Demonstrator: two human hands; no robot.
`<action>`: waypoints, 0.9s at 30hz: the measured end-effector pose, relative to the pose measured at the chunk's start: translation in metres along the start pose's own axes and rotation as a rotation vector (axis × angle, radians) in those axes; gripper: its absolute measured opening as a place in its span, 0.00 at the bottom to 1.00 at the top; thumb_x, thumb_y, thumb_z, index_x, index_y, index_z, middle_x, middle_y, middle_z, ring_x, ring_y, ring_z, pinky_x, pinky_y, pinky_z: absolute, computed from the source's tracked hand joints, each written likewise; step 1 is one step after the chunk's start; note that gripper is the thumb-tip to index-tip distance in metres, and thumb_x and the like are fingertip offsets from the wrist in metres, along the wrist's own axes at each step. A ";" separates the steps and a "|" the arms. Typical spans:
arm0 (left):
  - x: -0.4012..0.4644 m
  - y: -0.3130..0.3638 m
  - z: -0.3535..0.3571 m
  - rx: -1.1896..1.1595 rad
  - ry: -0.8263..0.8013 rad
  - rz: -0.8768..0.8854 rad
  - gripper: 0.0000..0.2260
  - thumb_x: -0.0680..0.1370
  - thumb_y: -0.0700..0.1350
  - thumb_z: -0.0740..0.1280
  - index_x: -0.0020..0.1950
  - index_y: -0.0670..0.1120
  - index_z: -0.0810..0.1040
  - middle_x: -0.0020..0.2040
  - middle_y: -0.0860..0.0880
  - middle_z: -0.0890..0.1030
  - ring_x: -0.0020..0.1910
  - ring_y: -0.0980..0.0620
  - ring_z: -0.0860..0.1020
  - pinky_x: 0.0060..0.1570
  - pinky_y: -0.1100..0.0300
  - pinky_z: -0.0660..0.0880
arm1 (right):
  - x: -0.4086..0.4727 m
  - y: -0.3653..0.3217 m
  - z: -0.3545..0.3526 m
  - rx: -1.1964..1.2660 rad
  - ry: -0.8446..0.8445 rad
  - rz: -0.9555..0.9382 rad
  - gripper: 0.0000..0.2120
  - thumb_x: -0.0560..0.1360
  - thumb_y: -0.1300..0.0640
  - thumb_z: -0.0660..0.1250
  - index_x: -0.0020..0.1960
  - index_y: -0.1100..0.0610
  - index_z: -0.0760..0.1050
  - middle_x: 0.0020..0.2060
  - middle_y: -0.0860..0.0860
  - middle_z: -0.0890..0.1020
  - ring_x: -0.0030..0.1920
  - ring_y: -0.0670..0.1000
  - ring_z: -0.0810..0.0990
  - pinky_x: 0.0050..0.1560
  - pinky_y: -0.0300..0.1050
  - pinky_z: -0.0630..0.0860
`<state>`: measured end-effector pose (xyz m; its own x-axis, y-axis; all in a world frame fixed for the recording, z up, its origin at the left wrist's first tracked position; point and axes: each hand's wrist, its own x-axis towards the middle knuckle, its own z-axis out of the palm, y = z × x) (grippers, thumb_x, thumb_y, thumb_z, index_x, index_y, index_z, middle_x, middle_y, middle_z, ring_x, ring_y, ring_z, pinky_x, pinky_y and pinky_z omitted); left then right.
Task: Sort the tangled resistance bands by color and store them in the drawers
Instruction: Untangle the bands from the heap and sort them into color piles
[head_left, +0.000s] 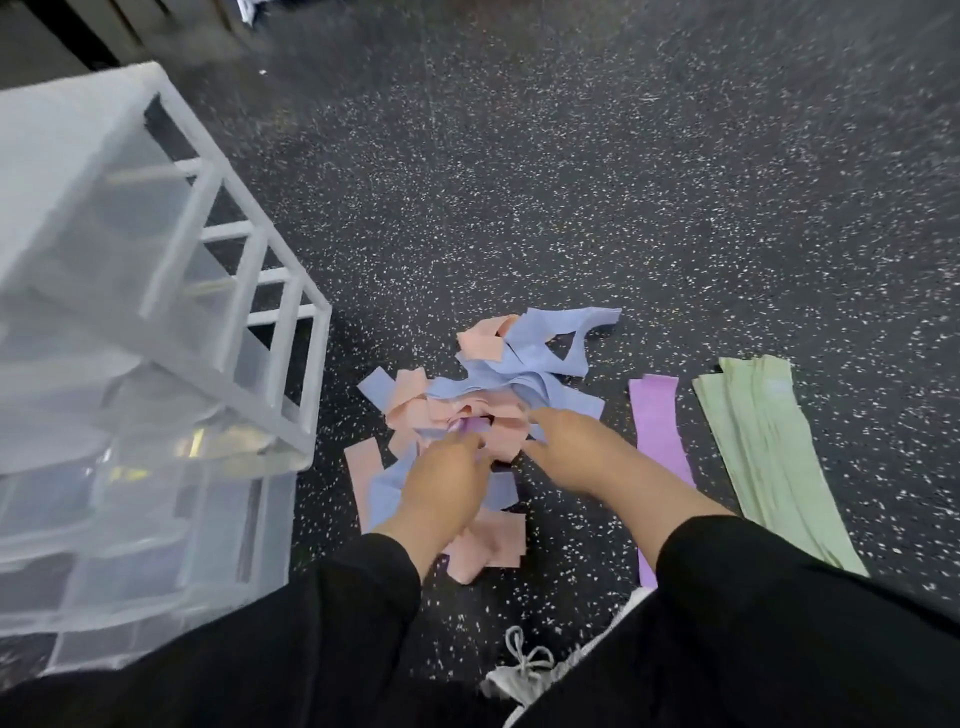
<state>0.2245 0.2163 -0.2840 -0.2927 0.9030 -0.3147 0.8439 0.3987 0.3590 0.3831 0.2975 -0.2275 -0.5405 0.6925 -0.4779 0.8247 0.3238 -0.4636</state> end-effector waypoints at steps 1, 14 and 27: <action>-0.004 -0.013 0.000 0.048 -0.010 0.002 0.13 0.83 0.46 0.60 0.64 0.43 0.78 0.64 0.41 0.79 0.60 0.39 0.77 0.55 0.51 0.73 | 0.004 -0.001 0.006 -0.037 -0.029 0.006 0.23 0.83 0.54 0.58 0.77 0.52 0.63 0.67 0.56 0.77 0.61 0.60 0.78 0.53 0.49 0.74; -0.016 -0.057 0.020 0.220 -0.030 0.149 0.17 0.82 0.50 0.59 0.70 0.48 0.73 0.74 0.48 0.71 0.74 0.46 0.68 0.70 0.48 0.63 | 0.040 -0.003 0.042 -0.079 -0.259 0.079 0.26 0.85 0.51 0.56 0.81 0.55 0.55 0.77 0.56 0.66 0.74 0.58 0.68 0.69 0.46 0.67; 0.042 -0.058 0.018 0.179 -0.024 0.068 0.21 0.84 0.45 0.56 0.78 0.51 0.66 0.72 0.48 0.73 0.68 0.43 0.73 0.63 0.47 0.68 | 0.059 -0.003 0.057 -0.008 -0.262 0.054 0.21 0.85 0.54 0.57 0.76 0.55 0.63 0.70 0.58 0.74 0.66 0.60 0.74 0.66 0.50 0.70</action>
<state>0.1717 0.2280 -0.3342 -0.2230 0.9221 -0.3163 0.9286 0.2997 0.2189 0.3397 0.3009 -0.2966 -0.5192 0.5191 -0.6789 0.8544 0.2961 -0.4270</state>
